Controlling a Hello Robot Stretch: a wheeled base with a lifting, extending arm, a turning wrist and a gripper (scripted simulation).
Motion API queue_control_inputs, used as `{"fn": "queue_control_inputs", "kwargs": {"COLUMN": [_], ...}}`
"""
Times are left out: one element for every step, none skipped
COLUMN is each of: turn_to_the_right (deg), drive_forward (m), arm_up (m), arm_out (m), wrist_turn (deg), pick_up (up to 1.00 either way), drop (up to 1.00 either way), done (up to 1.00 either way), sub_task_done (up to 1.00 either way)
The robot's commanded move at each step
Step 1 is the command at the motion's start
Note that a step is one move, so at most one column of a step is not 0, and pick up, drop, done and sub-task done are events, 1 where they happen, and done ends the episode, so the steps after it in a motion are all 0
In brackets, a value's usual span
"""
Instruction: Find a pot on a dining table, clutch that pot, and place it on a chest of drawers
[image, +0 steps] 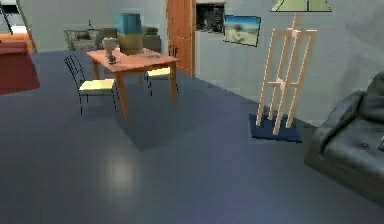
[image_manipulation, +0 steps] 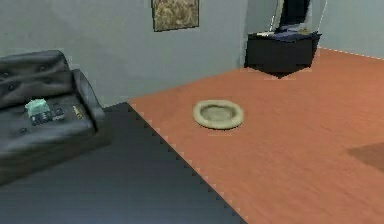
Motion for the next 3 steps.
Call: {"fn": "queue_control_inputs", "kwargs": {"turn_to_the_right": [-9.0, 0.0, -27.0], "drive_forward": [0.0, 0.2, 0.0], "arm_up": [0.0, 0.0, 0.0], "arm_out": [0.0, 0.0, 0.0], "wrist_turn": [0.0, 0.0, 0.0], "pick_up": [0.0, 0.0, 0.0], "drop": [0.0, 0.0, 0.0], "done": [0.0, 0.0, 0.0], "sub_task_done": [0.0, 0.0, 0.0]}}
